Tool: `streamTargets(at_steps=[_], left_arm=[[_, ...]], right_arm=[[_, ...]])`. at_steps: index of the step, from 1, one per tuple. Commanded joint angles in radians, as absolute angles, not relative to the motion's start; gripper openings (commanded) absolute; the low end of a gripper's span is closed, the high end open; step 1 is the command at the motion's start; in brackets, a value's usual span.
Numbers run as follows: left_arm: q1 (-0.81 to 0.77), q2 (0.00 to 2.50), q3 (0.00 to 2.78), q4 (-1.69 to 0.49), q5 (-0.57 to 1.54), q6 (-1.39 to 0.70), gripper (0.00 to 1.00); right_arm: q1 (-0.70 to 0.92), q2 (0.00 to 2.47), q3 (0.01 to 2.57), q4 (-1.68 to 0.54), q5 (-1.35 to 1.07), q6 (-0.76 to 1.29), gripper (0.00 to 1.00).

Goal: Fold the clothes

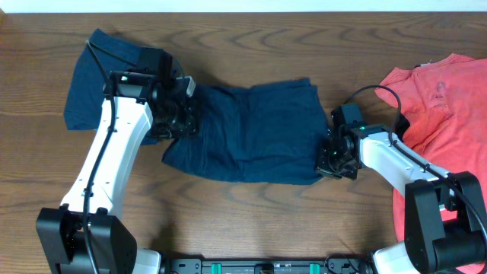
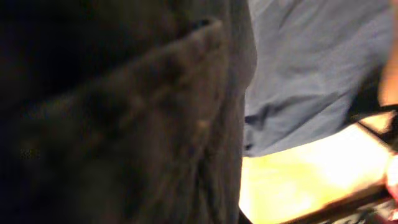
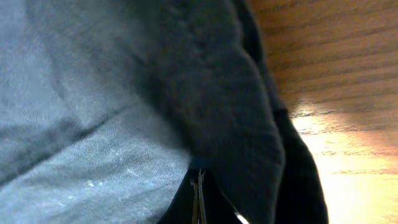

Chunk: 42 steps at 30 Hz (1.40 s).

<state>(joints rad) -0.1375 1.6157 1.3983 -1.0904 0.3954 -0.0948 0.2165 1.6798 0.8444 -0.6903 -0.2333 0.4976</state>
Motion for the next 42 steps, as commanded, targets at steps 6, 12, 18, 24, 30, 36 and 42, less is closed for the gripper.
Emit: streamTargets(at_steps=[6, 12, 18, 24, 30, 36, 42], left_arm=[[-0.236, 1.614, 1.407, -0.901, 0.535, -0.374, 0.06], [-0.289, 1.614, 1.407, -0.876, 0.441, -0.387, 0.07], [-0.249, 1.614, 1.407, -0.968, 0.294, -0.34, 0.06], [-0.236, 1.614, 1.407, -1.086, 0.159, -0.258, 0.06], [-0.236, 1.614, 1.407, -1.114, 0.043, -0.254, 0.06], [-0.236, 1.614, 1.384, -1.113, 0.028, -0.239, 0.06], [-0.236, 1.614, 1.333, -1.096, 0.026, -0.229, 0.06]], right_arm=[[0.23, 1.704, 0.828, -0.691, -0.16, 0.519, 0.01], [0.23, 1.704, 0.826, -0.692, -0.153, 0.519, 0.01], [0.216, 1.689, 0.849, -0.711, -0.164, 0.479, 0.01], [0.199, 1.587, 0.958, -0.748, -0.218, 0.323, 0.01], [0.199, 1.56, 0.963, -0.61, -0.146, 0.307, 0.01], [0.199, 1.671, 0.938, -0.562, -0.146, 0.321, 0.01], [0.223, 1.755, 0.933, -0.633, -0.187, 0.323, 0.01]])
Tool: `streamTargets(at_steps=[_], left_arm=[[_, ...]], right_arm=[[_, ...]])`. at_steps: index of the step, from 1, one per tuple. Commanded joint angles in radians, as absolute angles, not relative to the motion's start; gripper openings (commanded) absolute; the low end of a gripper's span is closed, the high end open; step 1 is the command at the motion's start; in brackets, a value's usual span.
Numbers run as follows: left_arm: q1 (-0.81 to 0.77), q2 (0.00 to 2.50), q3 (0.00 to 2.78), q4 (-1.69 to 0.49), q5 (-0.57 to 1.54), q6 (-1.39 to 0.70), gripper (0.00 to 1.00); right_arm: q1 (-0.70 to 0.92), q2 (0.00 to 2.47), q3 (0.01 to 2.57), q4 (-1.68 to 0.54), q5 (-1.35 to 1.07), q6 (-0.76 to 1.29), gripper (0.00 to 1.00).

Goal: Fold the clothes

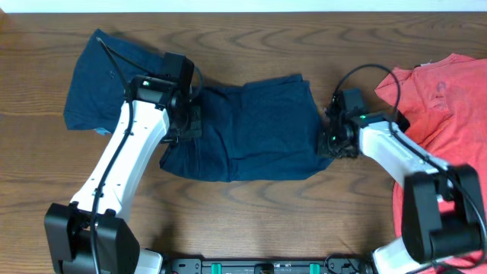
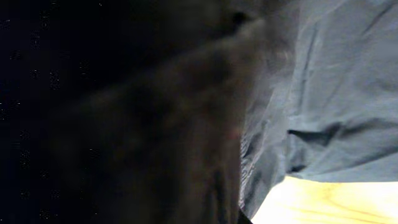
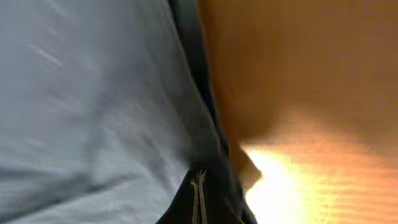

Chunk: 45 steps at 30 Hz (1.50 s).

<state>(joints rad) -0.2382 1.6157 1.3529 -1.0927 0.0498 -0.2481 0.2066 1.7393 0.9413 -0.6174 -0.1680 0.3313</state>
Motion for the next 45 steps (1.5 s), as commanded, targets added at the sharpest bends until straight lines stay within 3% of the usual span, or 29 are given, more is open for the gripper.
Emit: streamTargets(at_steps=[1, 8, 14, 24, 32, 45], left_arm=[[-0.236, 1.614, 1.332, -1.1, 0.029, -0.229, 0.06], [-0.236, 1.614, 1.332, -1.196, 0.04, -0.198, 0.06], [-0.228, 1.614, 1.333, -1.305, 0.031, -0.168, 0.06], [-0.219, 1.614, 1.334, -1.265, 0.133, -0.177, 0.06], [-0.219, 1.613, 1.336, -1.221, 0.229, -0.196, 0.06], [-0.219, 1.614, 1.407, -1.253, 0.224, -0.196, 0.06]], right_arm=[[0.233, 1.76, 0.931, -0.659, -0.183, 0.341, 0.01], [0.278, 1.758, 0.91, -0.873, -0.061, 0.593, 0.01], [0.296, 1.722, 0.909, -0.965, -0.056, 0.583, 0.01], [0.288, 1.497, 0.91, -0.785, -0.21, 0.258, 0.01], [0.284, 1.495, 0.877, -0.663, -0.161, 0.276, 0.01], [0.28, 1.72, 0.853, -0.736, -0.059, 0.367, 0.01]])
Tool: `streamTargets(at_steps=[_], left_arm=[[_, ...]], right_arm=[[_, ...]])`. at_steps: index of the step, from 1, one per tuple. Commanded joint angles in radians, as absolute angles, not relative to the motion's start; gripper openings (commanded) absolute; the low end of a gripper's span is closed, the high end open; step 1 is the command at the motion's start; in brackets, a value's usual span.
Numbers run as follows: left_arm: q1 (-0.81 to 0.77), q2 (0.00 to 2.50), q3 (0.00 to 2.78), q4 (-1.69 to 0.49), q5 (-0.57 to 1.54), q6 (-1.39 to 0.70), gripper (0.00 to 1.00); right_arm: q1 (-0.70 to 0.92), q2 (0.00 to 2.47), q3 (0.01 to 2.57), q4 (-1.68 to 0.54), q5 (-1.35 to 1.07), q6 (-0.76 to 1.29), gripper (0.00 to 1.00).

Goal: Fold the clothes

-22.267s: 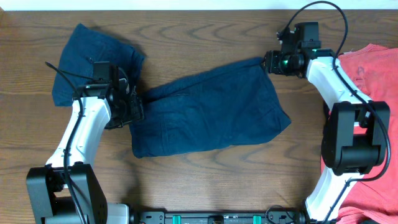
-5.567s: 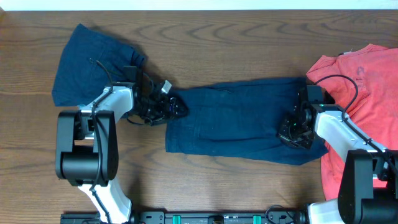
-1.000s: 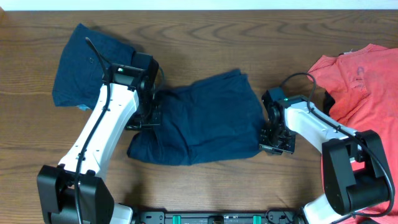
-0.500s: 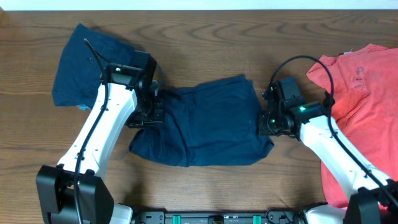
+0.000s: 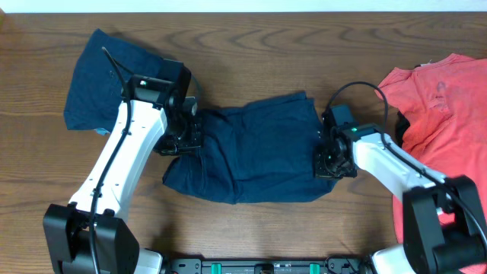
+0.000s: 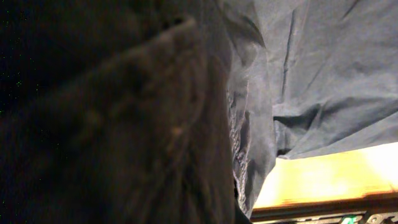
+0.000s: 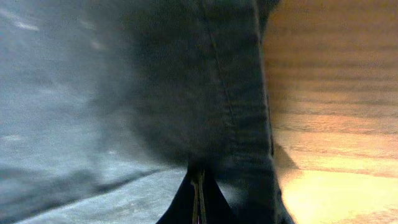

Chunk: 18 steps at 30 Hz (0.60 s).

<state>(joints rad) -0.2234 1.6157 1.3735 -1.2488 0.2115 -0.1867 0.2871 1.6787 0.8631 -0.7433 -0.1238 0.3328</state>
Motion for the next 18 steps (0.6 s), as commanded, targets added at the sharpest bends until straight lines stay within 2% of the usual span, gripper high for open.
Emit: streamTargets(at_steps=[1, 8, 18], left_arm=[[-0.219, 1.614, 1.407, -1.253, 0.227, -0.196, 0.06], [-0.253, 1.614, 1.407, -1.217, 0.329, -0.249, 0.06], [-0.432, 1.615, 1.407, -0.958, 0.351, -0.372, 0.06]], right_arm=[[0.28, 1.742, 0.852, -0.727, -0.056, 0.366, 0.01], [0.28, 1.851, 0.852, -0.696, -0.071, 0.366, 0.01], [0.28, 1.858, 0.852, -0.696, -0.071, 0.35, 0.01]])
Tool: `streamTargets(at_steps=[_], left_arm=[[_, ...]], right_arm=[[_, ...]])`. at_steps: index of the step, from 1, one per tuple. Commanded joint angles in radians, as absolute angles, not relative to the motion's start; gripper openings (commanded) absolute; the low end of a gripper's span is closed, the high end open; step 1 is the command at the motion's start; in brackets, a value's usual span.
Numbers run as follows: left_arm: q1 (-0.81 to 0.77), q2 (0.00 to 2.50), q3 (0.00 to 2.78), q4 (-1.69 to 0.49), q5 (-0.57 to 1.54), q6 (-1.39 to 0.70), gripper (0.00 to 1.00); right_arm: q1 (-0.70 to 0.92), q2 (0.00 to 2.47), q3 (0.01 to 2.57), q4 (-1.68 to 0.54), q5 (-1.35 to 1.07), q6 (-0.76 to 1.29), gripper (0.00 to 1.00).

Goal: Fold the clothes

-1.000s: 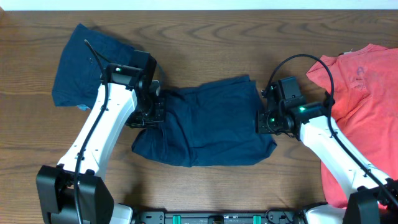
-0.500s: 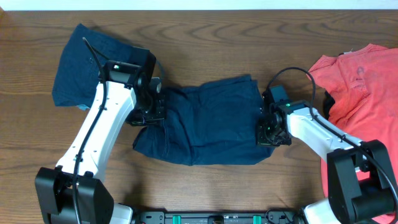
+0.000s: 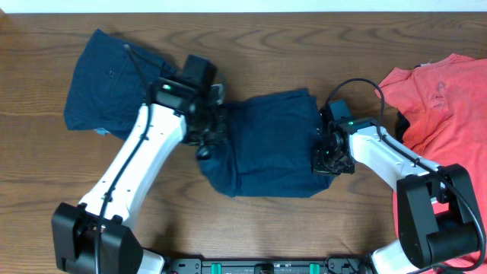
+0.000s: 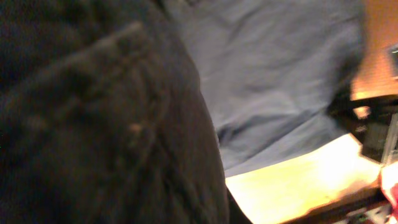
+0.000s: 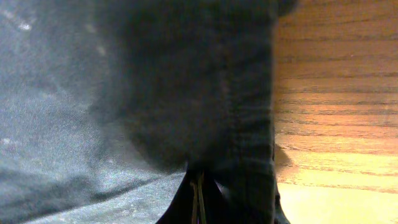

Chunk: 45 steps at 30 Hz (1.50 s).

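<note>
A navy blue garment (image 3: 266, 144) lies bunched across the middle of the table, its left part (image 3: 106, 80) spread flat at the far left. My left gripper (image 3: 207, 131) is shut on a fold of it near the middle; dark cloth (image 4: 106, 124) fills the left wrist view. My right gripper (image 3: 327, 156) is shut on the garment's right edge (image 5: 242, 124), low against the wood.
A coral red shirt (image 3: 445, 114) lies at the right edge of the table, partly under my right arm. Bare brown wood (image 3: 251, 38) runs along the far side and in front of the garment.
My left gripper has moved to the right with its fold of navy cloth, narrowing the garment's middle part. The right gripper has stayed where it was on the right edge.
Both grippers held the navy garment at its left and right sides, spread wide. They then stood slightly farther back, then nearer again. Now the left gripper is further right with its fold, so the middle section is narrower.
</note>
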<state>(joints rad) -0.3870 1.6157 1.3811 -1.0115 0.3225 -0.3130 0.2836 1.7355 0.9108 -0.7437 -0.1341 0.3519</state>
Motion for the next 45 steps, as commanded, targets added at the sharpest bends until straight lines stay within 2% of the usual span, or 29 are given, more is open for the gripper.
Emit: streamTargets(at_steps=[1, 13, 17, 20, 22, 24, 28, 37, 40, 45], left_arm=[[-0.45, 1.617, 1.407, -0.923, 0.35, -0.373, 0.06], [-0.584, 1.772, 1.407, -0.618, 0.348, -0.456, 0.07], [-0.62, 1.813, 1.407, -0.549, 0.35, -0.471, 0.1], [-0.649, 1.818, 1.407, -0.49, 0.351, -0.481, 0.17], [-0.672, 1.818, 1.407, -0.448, 0.35, -0.481, 0.28], [-0.695, 1.818, 1.407, -0.421, 0.341, -0.48, 0.32], [-0.738, 1.818, 1.407, -0.416, 0.314, -0.48, 0.45], [-0.749, 1.81, 1.407, -0.472, 0.314, -0.441, 0.45], [-0.722, 1.79, 1.407, -0.532, 0.313, -0.395, 0.45], [-0.656, 1.744, 1.407, -0.661, 0.274, -0.333, 0.45]], right_arm=[[0.28, 1.858, 0.852, -0.696, -0.071, 0.35, 0.01], [0.28, 1.858, 0.852, -0.695, -0.071, 0.35, 0.01], [0.28, 1.858, 0.852, -0.696, -0.071, 0.35, 0.01], [0.28, 1.858, 0.852, -0.696, -0.071, 0.35, 0.01], [0.28, 1.858, 0.852, -0.696, -0.071, 0.35, 0.01], [0.28, 1.858, 0.852, -0.696, -0.071, 0.351, 0.01], [0.28, 1.858, 0.852, -0.696, -0.071, 0.351, 0.01], [0.271, 1.851, 0.857, -0.722, -0.072, 0.35, 0.02], [0.249, 1.813, 0.88, -0.76, -0.126, 0.282, 0.04], [0.187, 1.638, 0.915, -0.821, -0.271, 0.157, 0.13]])
